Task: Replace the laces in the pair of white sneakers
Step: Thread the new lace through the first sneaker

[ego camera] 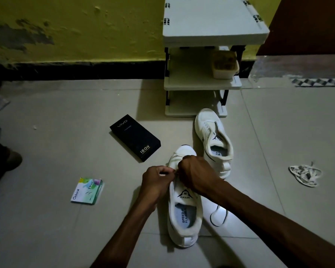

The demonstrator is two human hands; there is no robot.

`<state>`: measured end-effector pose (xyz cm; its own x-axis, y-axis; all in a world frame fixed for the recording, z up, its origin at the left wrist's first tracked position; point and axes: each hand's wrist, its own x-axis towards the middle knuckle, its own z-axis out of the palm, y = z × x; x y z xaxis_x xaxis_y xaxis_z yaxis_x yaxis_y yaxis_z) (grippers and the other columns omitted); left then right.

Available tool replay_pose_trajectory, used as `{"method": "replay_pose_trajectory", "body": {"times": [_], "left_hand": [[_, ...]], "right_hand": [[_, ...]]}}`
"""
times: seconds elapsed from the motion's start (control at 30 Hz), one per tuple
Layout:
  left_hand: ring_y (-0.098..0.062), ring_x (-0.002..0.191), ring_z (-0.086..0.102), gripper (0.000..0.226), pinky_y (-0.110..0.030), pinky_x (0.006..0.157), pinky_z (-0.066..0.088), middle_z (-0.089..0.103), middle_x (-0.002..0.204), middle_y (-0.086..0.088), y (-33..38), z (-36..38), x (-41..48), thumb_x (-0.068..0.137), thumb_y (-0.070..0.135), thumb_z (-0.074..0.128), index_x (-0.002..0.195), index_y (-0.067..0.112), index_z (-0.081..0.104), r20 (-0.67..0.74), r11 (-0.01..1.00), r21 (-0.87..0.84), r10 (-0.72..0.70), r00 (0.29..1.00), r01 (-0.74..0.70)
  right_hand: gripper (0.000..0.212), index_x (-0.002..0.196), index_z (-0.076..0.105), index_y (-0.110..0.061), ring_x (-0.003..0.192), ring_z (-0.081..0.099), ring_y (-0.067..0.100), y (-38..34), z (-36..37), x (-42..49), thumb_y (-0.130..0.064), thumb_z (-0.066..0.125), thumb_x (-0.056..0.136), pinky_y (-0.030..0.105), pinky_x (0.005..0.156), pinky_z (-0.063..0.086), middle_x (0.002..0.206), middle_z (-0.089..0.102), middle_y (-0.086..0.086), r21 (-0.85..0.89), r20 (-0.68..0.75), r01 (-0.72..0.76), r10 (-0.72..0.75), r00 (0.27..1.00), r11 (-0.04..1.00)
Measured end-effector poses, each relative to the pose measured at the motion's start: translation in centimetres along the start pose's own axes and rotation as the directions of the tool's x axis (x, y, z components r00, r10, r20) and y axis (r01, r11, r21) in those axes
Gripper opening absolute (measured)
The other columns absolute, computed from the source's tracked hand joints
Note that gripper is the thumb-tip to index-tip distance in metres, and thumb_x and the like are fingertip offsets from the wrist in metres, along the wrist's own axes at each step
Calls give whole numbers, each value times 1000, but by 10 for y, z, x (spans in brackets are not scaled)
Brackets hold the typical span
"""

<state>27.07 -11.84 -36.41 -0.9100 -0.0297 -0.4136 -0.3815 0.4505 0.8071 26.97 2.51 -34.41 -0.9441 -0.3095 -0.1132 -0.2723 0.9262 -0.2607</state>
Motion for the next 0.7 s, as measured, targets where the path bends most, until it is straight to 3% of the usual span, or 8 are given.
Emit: {"method": "replay_pose_trajectory", "body": {"times": [0.13,0.23,0.37,0.47,0.53,0.63,0.7], "left_hand": [[-13,69,61,17,-24,66,48,71,86,0,-2,0,0,94,27,59,92,18,73,34,1000,1,-6,999,6],[-10,59,57,15,-19,57,45,68,79,-1,-3,1,2,94,24,60,93,15,72,53,1000,7,-11,999,10],[-6,55,56,11,-13,50,43,67,79,-1,-4,3,3,92,15,63,93,9,73,37,998,-57,-36,999,38],[-9,62,61,9,-10,50,45,71,86,-5,-2,6,1,89,7,66,92,5,74,0,994,-98,-56,998,56],[-11,65,64,6,-11,52,48,73,85,-3,-3,8,-1,86,8,70,88,8,75,-40,993,-97,-66,997,62],[-14,70,68,5,-16,57,54,74,81,-2,-4,10,-1,83,7,73,84,10,76,-73,988,-136,-89,993,78],[-17,71,69,5,-21,61,56,74,79,-5,-6,9,1,82,6,73,83,10,76,-44,985,-150,-88,995,81]], "right_hand": [[11,82,64,-7,84,60,33,3,6,-1,-12,55,83,30,65,34,91,64,15,65,-11,-31,32,999,997],[12,77,68,-4,78,62,33,6,9,-1,-11,59,76,32,64,45,82,67,16,171,-12,-58,61,998,984],[11,56,55,-13,56,56,33,5,16,-2,-17,56,66,26,53,31,57,59,12,266,-39,-121,137,990,956],[29,48,36,-19,43,35,17,-1,14,-3,-23,59,66,24,48,24,45,34,-4,290,-73,-150,178,981,945],[39,46,29,-19,43,28,11,-6,10,-4,-21,64,63,24,45,19,44,27,-6,271,-52,-167,188,981,948],[30,46,38,-15,42,34,13,-5,9,0,-27,61,61,22,43,24,42,35,-3,285,-11,-208,220,976,936],[23,53,60,-11,46,51,17,-1,10,2,-33,55,56,25,48,42,49,56,2,339,7,-217,228,974,915]]}}
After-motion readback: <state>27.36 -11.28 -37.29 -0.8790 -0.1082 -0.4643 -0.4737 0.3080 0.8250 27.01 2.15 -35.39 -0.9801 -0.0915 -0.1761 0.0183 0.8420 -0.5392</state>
